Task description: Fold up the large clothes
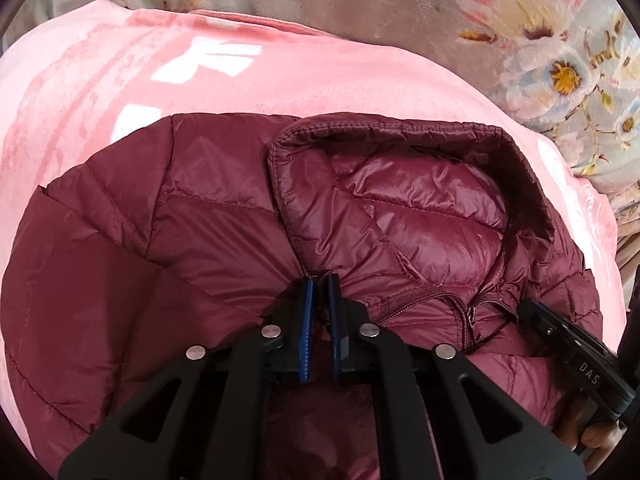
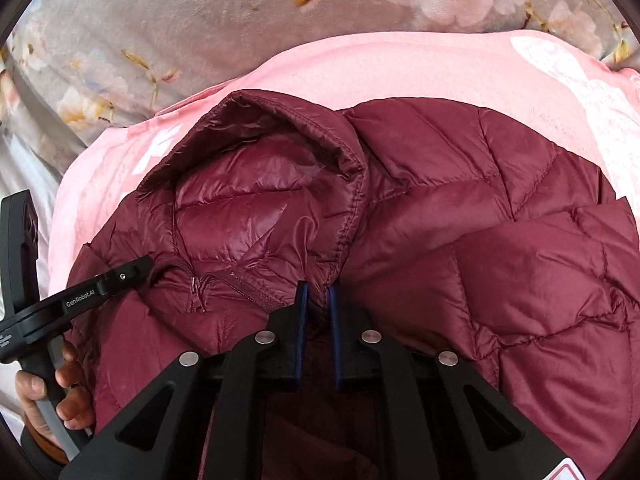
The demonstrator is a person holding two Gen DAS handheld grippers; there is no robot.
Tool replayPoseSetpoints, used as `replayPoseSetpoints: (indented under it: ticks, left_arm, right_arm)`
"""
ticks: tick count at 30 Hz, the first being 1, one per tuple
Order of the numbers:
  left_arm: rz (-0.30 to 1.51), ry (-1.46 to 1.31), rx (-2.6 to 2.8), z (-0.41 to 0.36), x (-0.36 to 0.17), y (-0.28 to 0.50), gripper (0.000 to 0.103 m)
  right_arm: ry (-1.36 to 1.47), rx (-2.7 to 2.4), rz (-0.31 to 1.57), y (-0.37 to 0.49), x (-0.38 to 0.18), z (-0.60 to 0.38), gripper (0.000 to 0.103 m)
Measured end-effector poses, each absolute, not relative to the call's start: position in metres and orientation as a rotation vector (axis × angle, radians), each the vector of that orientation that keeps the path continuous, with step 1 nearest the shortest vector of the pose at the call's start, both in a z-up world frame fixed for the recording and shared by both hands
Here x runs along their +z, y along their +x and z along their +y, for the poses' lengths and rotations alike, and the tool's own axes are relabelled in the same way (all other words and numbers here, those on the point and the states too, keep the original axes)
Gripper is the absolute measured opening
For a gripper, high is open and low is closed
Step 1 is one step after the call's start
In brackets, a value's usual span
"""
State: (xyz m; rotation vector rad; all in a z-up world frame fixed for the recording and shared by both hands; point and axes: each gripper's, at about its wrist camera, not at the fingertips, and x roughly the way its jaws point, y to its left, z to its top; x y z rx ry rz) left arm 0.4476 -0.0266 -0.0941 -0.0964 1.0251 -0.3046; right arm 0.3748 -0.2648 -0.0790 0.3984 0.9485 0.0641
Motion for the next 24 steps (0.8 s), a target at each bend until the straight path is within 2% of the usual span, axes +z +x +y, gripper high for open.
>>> replayPoseSetpoints:
  ticks: [4, 6, 13, 17, 20, 24]
  left_arm:
    - [1.010, -0.101, -0.294, -0.010, -0.076, 0.441, 0.009]
    - [0.977, -0.117, -0.290, 0.001, -0.058, 0.442, 0.009]
    - [0.959, -0.217, -0.281, -0.006, -0.019, 0.500, 0.009]
    - [1.061, -0.297, -0.285, -0.025, -0.048, 0.538, 0.009]
    - [1.094, -0.256, -0.286, -0.031, -0.070, 0.533, 0.009]
    - [1.093, -0.162, -0.306, -0.027, -0.090, 0.514, 0.009]
  right_arm:
    - [0.485, 0.018, 0.932, 0.359, -0.061, -0.279, 0.013]
    - [0.484, 0.009, 0.885, 0.357, -0.043, -0.282, 0.020]
    - [0.463, -0.009, 0.728, 0.416, 0.006, -0.272, 0.020]
    - [0.464, -0.076, 0.766, 0.456, -0.013, -0.265, 0.019]
    - [0.397, -0.022, 0.861, 0.456, -0.035, -0.256, 0.015]
    - [0.244, -0.054, 0.884, 0.440, -0.052, -0.250, 0.014]
